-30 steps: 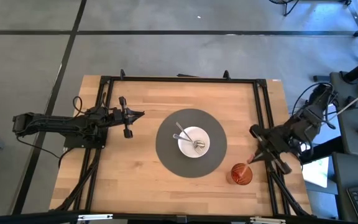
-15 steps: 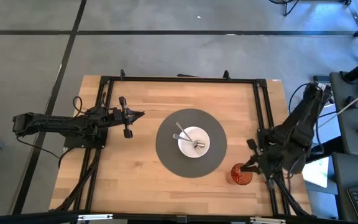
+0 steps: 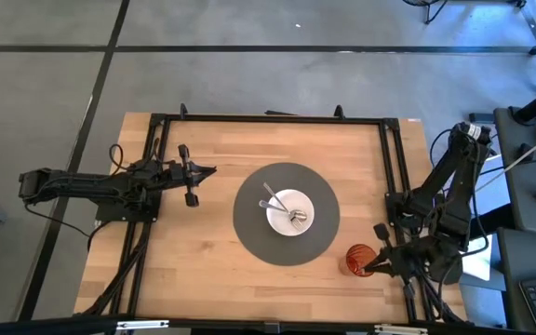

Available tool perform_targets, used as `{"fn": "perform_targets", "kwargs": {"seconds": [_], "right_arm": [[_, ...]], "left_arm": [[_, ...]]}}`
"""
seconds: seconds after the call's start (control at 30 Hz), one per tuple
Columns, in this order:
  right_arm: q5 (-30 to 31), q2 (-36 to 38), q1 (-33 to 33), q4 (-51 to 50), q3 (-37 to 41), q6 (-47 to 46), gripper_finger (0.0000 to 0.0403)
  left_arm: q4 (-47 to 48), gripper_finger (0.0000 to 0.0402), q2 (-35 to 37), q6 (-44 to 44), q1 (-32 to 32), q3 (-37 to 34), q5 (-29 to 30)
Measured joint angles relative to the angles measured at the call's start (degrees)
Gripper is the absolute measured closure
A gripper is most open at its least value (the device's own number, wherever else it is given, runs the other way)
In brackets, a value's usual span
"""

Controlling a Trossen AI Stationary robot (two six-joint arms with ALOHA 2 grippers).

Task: Pick & Place Utensil
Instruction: Put the orange straw into the orange cup, then put the orange cup on the right of the table mat

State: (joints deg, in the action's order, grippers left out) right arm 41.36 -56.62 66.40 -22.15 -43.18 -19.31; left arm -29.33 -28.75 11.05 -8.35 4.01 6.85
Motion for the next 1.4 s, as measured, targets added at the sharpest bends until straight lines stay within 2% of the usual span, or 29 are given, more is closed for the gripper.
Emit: {"fn": "perform_targets", "kwargs": {"seconds": [0.43,0.6,0.7,0.9,1.03,1.17,1.4], "right_arm": [[1.1,0.1,0.1,-3.7,0.0,-8.3,0.0321],[1.0,0.1,0.1,-4.5,-0.8,-9.6,0.0303],[1.1,0.1,0.1,-8.5,-2.8,-13.9,0.0301],[0.5,0.1,-0.2,-23.4,-7.5,-25.9,0.03],[-3.7,0.1,-2.6,-31.5,-10.0,-34.2,0.03],[-11.2,0.1,-6.7,-33.7,-10.6,-37.1,0.0293],[-20.4,0.1,-13.7,-33.9,-10.6,-37.1,0.0229]], "left_arm": [[0.0,0.0395,0.0,0.0,0.0,0.0,0.0],[0.0,0.0396,0.0,0.0,0.0,0.0,0.0],[0.0,0.0396,0.0,0.0,0.0,0.0,0.0],[0.0,0.0396,0.0,0.1,0.0,0.0,0.0],[0.0,0.0396,0.0,0.1,0.0,0.0,0.0],[0.0,0.0396,0.0,0.1,0.0,0.0,0.0],[0.0,0.0396,0.0,0.2,0.0,0.0,0.0]]}}
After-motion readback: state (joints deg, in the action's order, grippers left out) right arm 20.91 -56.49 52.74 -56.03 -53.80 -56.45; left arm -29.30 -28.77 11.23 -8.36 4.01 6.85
